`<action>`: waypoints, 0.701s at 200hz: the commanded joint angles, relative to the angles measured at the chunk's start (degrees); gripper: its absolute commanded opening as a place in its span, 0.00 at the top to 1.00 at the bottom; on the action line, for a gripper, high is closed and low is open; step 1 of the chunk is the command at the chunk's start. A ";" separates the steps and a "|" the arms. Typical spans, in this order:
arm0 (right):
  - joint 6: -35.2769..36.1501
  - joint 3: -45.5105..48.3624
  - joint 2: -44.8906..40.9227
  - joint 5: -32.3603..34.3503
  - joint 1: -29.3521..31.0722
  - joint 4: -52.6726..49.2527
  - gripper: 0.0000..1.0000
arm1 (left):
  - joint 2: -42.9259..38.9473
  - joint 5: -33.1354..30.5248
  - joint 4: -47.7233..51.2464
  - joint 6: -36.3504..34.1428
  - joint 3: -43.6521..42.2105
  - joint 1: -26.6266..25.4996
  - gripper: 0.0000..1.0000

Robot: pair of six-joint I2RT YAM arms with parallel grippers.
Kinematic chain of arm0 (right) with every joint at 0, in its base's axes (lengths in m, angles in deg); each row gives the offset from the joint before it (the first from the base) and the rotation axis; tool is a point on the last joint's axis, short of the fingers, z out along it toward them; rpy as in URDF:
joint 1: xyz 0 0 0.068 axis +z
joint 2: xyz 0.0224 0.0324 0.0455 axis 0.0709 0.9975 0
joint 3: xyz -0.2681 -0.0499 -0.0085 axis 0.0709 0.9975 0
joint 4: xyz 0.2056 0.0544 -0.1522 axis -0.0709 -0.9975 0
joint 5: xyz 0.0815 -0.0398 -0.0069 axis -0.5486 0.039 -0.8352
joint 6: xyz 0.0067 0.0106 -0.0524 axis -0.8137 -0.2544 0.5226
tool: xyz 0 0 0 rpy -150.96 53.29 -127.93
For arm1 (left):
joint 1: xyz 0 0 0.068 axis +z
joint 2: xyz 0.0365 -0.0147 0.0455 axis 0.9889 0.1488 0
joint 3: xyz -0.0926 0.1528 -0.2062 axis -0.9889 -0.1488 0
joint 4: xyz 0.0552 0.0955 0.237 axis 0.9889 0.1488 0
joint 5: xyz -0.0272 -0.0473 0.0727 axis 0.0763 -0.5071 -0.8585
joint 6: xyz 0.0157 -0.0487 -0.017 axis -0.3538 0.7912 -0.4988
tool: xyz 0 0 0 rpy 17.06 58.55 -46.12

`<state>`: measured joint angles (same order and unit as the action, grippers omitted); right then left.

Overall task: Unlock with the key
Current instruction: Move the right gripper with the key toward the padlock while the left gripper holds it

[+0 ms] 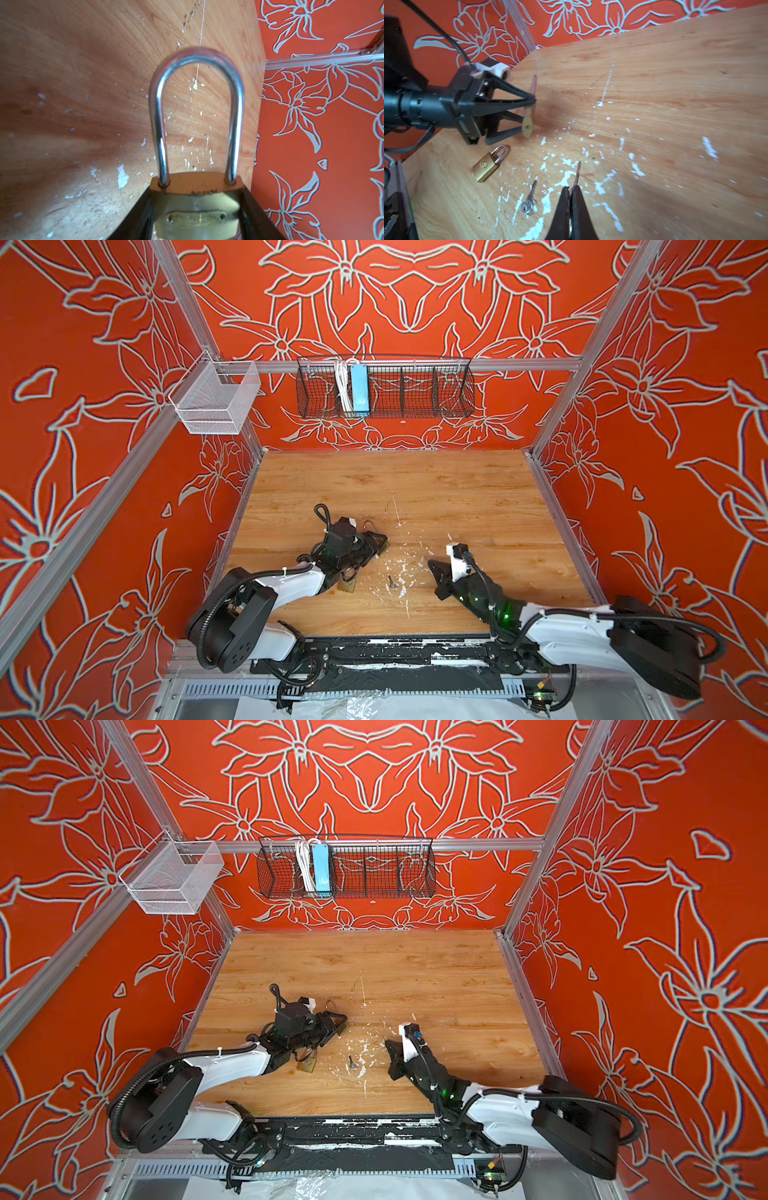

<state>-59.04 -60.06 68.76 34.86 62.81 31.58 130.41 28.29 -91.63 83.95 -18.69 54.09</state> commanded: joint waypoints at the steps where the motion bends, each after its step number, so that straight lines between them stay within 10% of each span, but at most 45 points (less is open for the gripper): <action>1: 2.32 -4.34 5.80 2.64 3.14 10.27 1.00 | -1.74 -0.16 -5.98 3.31 -0.31 0.37 1.00; 140: 4.82 -13.92 33.84 8.45 10.36 31.78 1.00 | -5.87 -1.45 -4.56 5.64 -1.56 0.72 1.00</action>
<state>-54.86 -72.52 102.42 41.81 71.61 59.71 125.95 27.73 -92.47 90.47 -21.05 54.39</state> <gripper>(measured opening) 0.061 0.562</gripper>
